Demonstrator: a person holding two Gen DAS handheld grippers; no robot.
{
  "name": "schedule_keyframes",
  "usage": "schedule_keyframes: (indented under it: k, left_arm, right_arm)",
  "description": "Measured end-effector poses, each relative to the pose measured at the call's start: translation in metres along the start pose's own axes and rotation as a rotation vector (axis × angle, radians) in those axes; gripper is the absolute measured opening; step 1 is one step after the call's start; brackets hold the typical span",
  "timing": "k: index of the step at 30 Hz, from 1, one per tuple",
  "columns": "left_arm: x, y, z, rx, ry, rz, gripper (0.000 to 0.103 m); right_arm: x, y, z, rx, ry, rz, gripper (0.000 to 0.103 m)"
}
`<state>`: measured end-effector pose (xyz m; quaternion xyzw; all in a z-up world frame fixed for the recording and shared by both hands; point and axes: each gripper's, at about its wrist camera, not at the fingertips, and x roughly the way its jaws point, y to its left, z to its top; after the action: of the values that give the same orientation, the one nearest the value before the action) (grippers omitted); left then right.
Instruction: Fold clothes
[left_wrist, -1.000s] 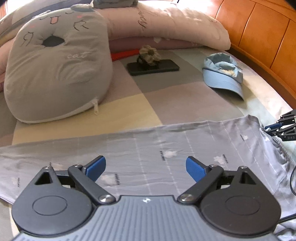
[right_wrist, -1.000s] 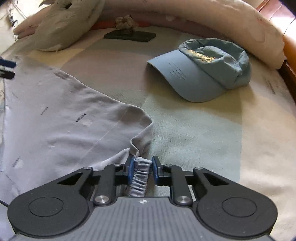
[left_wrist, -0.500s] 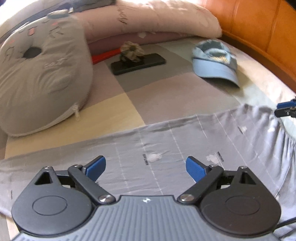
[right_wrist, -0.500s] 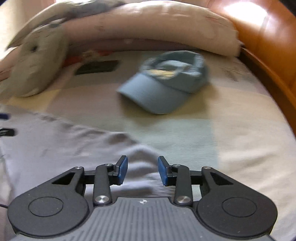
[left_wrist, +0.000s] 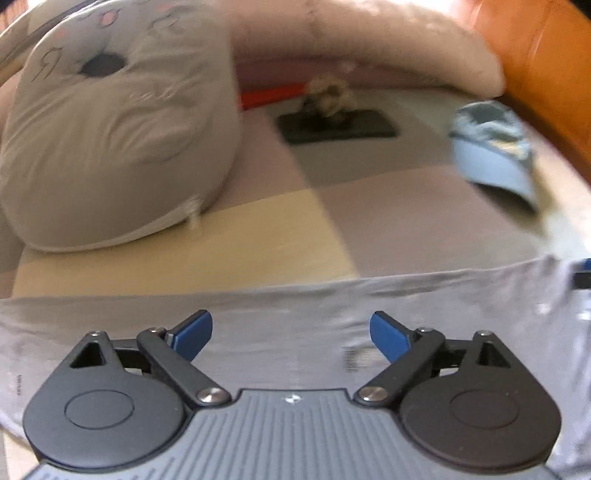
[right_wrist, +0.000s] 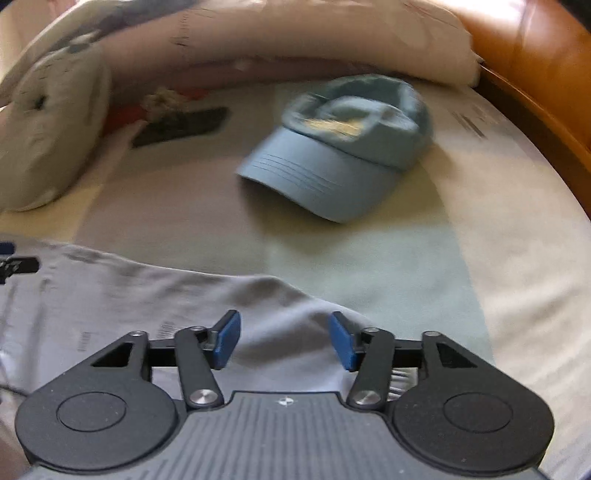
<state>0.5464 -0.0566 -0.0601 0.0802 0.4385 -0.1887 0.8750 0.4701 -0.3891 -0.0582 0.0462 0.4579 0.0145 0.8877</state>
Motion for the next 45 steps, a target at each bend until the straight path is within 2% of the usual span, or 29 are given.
schedule_keyframes:
  k: [3,6,10,13,14,16,19,22,26,29,31,33,35,40,45]
  left_arm:
    - [0.001,-0.018,-0.008,0.085,-0.018,0.005,0.093]
    - [0.007,-0.026,-0.016,0.126,-0.045,0.052,0.093]
    - [0.028,-0.012,-0.015,0.056,-0.009,0.05,0.094]
    - [0.036,0.005,-0.006,-0.017,-0.008,0.039,0.096]
    - [0.036,0.01,-0.001,-0.033,-0.012,0.044,0.093]
    - [0.031,0.017,0.006,-0.058,-0.025,0.05,0.092]
    - [0.015,0.032,0.008,-0.111,-0.043,0.009,0.093]
    - [-0.004,0.043,-0.006,-0.096,-0.06,0.03,0.093]
    - [-0.027,0.077,-0.036,-0.075,-0.097,0.101,0.093]
    - [-0.029,0.108,-0.05,-0.09,-0.079,0.183,0.093]
    - [-0.026,0.128,-0.058,-0.102,-0.061,0.206,0.093]
    - [-0.021,0.145,-0.068,-0.157,0.009,0.183,0.093]
    - [-0.03,0.158,-0.076,-0.191,-0.011,0.142,0.093]
    - [-0.053,0.193,-0.075,-0.318,-0.042,0.074,0.093]
    - [-0.043,0.246,-0.057,-0.288,-0.087,0.245,0.093]
  right_arm:
    - [0.007,0.023,0.0,-0.034,0.009,0.036,0.062]
    - [0.021,0.049,-0.002,-0.068,0.006,0.035,0.062]
    - [0.039,0.082,-0.003,-0.115,-0.019,0.008,0.064]
    - [0.055,0.089,0.005,-0.125,-0.06,-0.046,0.081]
    - [0.06,0.087,0.009,-0.114,-0.068,-0.059,0.083]
    - [0.063,0.081,0.019,-0.068,-0.07,-0.066,0.083]
    - [0.053,0.079,0.021,-0.042,-0.06,-0.057,0.083]
    - [0.036,0.084,0.011,-0.032,-0.042,-0.028,0.083]
    - [0.018,0.101,-0.011,-0.037,-0.008,-0.011,0.083]
    - [0.013,0.116,-0.029,-0.026,0.015,-0.023,0.083]
    - [0.017,0.127,-0.038,-0.029,0.04,-0.033,0.083]
    - [0.02,0.137,-0.043,-0.032,0.044,-0.046,0.088]
    - [0.023,0.147,-0.046,-0.037,0.043,-0.056,0.098]
    - [0.031,0.158,-0.045,-0.027,0.058,-0.092,0.103]
    - [0.034,0.162,-0.045,-0.028,0.062,-0.119,0.103]
